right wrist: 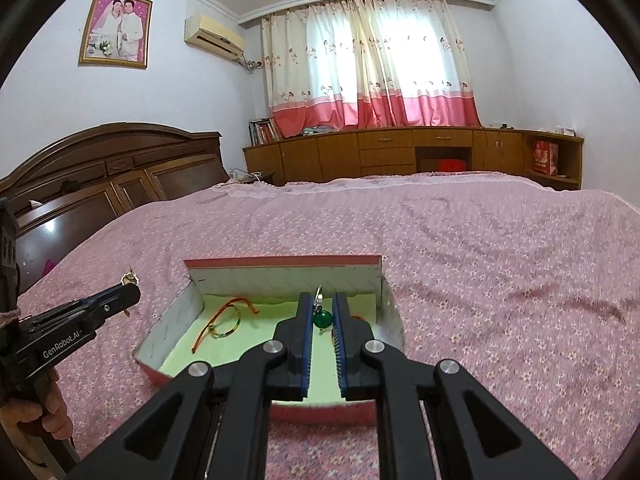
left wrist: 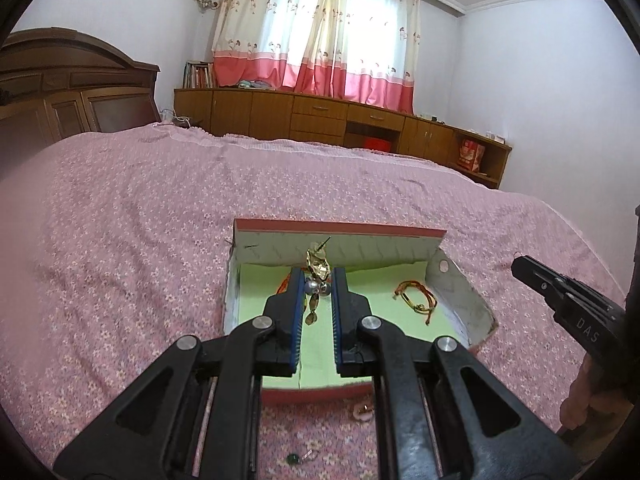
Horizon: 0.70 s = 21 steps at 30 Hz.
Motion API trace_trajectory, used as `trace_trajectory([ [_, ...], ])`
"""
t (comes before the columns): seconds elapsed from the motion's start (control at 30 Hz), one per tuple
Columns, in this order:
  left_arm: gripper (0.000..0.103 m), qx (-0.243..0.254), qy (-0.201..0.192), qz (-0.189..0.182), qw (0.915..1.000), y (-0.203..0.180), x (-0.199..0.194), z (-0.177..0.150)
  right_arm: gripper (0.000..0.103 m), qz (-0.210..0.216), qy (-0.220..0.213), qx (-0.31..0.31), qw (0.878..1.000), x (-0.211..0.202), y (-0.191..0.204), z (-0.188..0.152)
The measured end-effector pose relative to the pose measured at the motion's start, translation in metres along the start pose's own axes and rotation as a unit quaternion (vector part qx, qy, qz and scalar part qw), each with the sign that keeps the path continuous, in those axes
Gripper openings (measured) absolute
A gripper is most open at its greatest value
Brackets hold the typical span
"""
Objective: Organize jewelry
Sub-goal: 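Carry both earrings into the red box with both tools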
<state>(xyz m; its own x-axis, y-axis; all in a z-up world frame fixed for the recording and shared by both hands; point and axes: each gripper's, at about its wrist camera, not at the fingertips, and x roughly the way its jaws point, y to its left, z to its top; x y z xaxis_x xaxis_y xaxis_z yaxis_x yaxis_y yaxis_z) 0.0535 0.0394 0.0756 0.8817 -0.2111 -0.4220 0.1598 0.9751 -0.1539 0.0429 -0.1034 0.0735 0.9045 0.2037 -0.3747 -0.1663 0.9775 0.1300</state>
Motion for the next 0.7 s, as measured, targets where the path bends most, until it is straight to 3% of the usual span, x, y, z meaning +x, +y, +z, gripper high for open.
trace_trajectory([
  [0.27, 0.005, -0.004, 0.028, 0.006, 0.9996, 0.001, 0.026, 0.0, 0.011, -0.008, 0.023, -0.005, 1.0, 0.026, -0.007, -0.001],
  [0.7, 0.005, 0.017, 0.14, 0.024, 0.9897, 0.003, 0.082, -0.019, 0.011, -0.026, 0.113, -0.001, 0.993, 0.074, -0.021, -0.017],
])
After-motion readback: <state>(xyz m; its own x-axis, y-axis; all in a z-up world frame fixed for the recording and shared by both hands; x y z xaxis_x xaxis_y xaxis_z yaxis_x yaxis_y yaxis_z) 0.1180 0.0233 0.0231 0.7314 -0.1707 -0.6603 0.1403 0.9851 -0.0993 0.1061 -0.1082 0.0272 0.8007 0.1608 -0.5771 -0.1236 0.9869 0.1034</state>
